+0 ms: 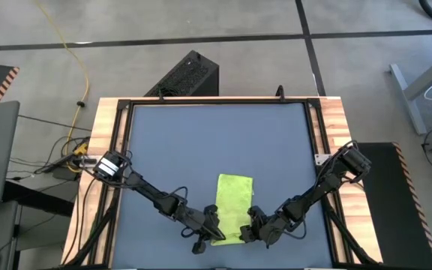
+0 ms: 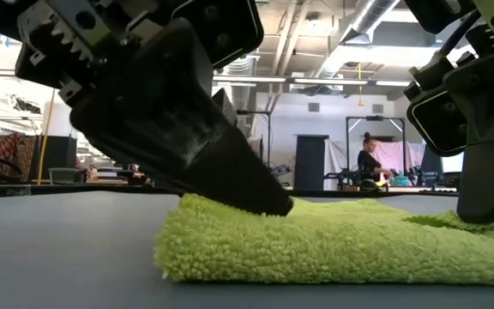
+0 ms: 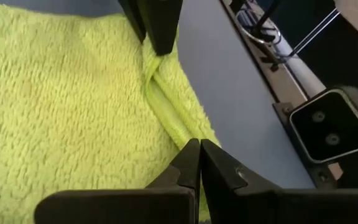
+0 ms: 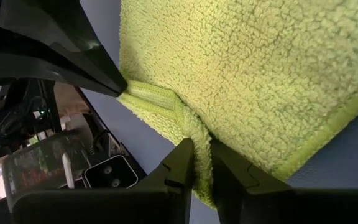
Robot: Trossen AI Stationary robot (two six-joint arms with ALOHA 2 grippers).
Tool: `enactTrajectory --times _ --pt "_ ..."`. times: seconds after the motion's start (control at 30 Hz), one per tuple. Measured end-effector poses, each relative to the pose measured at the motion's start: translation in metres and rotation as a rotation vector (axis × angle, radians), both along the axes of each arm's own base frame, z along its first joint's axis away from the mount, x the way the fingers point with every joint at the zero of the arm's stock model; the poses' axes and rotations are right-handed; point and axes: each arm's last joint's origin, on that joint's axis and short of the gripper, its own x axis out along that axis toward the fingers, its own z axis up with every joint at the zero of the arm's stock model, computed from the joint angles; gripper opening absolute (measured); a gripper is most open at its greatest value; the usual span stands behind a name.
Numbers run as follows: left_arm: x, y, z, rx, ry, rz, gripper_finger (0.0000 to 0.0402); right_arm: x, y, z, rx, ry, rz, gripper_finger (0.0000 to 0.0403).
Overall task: Roll towel
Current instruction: Roll the green towel
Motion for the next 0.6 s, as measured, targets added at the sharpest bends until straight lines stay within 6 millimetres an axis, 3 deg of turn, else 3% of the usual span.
enactTrajectory --times 0.37,0.6 --pt "-0.004 0.005 -0.009 0.057 0.108 0.023 0.0000 0.001 -0.001 0.000 -0.002 0.000 -0.002 0.0077" --pt "0.004 0.023 0.026 0.101 -0.027 0.093 0.0000 0.000 0.000 0.000 0.005 0.003 -0.008 0.0077"
